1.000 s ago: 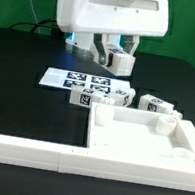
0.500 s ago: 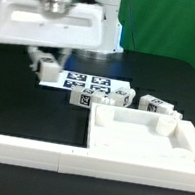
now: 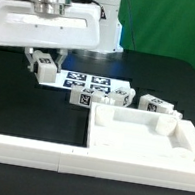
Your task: Assemble one leg
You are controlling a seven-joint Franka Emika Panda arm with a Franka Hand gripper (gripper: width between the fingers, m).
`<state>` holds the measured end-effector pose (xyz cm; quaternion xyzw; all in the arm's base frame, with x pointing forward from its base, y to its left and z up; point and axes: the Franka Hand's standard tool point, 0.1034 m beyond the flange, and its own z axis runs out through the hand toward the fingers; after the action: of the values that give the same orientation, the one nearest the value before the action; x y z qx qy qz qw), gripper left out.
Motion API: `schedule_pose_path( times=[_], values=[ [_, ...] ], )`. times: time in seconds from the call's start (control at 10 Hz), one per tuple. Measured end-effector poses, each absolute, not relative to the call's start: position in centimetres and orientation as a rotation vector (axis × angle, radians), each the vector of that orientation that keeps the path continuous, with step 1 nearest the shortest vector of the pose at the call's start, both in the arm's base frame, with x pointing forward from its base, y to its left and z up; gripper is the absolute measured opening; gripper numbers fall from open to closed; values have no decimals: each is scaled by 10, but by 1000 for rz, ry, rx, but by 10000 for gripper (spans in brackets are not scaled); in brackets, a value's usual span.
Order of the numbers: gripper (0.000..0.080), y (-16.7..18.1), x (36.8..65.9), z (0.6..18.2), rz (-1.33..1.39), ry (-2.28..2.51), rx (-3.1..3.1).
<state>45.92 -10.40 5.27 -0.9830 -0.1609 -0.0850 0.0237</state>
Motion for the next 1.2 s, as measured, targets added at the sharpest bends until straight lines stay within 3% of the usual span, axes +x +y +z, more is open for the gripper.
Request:
schedule_pose_path(
  times=[0.2,0.3,0.5,0.9,1.2],
  values=[
    [278,-90,451,35,-240,-228,-3046],
    [278,-112,444,27,-233,-137,-3038],
    [278,-132,436,23,-324,-293,-3075],
    [278,-127,435,22,-306,-235,-3069],
    [278,-118,415,11,-268,-148,-3067]
  ],
)
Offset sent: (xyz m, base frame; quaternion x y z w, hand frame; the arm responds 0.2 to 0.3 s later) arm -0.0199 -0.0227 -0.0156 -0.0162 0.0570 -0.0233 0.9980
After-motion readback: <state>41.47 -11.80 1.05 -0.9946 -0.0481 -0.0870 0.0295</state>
